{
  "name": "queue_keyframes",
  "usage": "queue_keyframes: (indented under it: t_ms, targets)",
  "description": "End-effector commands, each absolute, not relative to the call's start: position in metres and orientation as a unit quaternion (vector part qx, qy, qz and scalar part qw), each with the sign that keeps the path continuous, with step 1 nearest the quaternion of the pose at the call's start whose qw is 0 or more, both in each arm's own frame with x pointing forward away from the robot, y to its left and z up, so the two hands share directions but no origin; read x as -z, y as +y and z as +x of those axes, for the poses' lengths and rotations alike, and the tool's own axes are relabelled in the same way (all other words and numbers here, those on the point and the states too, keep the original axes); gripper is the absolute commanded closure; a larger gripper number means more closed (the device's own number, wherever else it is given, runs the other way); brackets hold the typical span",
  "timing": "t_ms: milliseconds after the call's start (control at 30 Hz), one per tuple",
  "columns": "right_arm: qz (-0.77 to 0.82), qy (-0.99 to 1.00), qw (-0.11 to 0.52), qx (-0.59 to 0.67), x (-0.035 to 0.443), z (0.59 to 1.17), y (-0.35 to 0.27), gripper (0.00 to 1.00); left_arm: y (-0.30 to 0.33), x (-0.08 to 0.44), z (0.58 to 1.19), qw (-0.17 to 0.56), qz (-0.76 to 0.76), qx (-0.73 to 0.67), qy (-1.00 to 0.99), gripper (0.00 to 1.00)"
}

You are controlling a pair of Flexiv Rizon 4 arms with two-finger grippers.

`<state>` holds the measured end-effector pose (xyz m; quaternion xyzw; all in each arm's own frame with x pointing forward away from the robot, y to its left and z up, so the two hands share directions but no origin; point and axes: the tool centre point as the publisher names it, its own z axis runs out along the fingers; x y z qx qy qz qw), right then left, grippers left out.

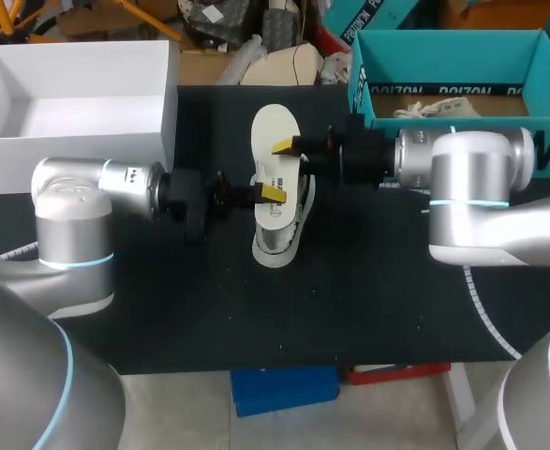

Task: Take the shoe out of the shoebox, open the shoe tongue, remove and reinsert the insole, then place the shoe into the shoebox

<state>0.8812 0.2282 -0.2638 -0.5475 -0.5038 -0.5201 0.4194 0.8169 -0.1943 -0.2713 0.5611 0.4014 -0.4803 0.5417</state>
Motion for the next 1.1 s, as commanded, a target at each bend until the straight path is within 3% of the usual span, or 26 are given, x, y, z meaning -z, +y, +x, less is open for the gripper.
queue_keyframes:
  t_ms: [33, 333, 400, 433, 733, 767, 800, 967, 1100]
  targets:
    - [-0.547, -0.512, 0.417, 0.514, 0.261, 0.881, 0.227, 0.75, -0.195, 0.272, 0.816, 0.542, 0.562, 0.479, 0.401, 1.0]
    - [-0.546, -0.524, 0.412, 0.508, 0.261, 0.882, 0.225, 0.85, -0.195, 0.272, 0.816, 0.542, 0.562, 0.479, 0.401, 1.0]
    - [-0.545, -0.527, 0.41, 0.508, 0.261, 0.882, 0.224, 0.91, -0.195, 0.272, 0.816, 0.542, 0.562, 0.479, 0.401, 1.0]
    - [-0.544, -0.528, 0.409, 0.508, 0.261, 0.882, 0.224, 1.0, -0.195, 0.272, 0.816, 0.542, 0.562, 0.479, 0.401, 1.0]
    - [-0.542, -0.53, 0.41, 0.507, 0.262, 0.882, 0.223, 1.0, -0.195, 0.272, 0.816, 0.542, 0.562, 0.479, 0.401, 1.0]
    - [-0.542, -0.53, 0.41, 0.507, 0.262, 0.882, 0.223, 1.0, -0.195, 0.272, 0.816, 0.542, 0.562, 0.479, 0.401, 0.66]
    - [-0.542, -0.53, 0.41, 0.507, 0.262, 0.882, 0.223, 1.0, -0.194, 0.27, 0.817, 0.546, 0.564, 0.47, 0.404, 0.0]
    - [-0.542, -0.53, 0.41, 0.507, 0.262, 0.882, 0.223, 1.0, -0.174, 0.25, 0.818, 0.536, 0.606, 0.406, 0.424, 0.0]
    - [-0.542, -0.53, 0.41, 0.507, 0.262, 0.882, 0.223, 1.0, -0.153, 0.239, 0.816, 0.478, 0.661, 0.322, 0.481, 0.0]
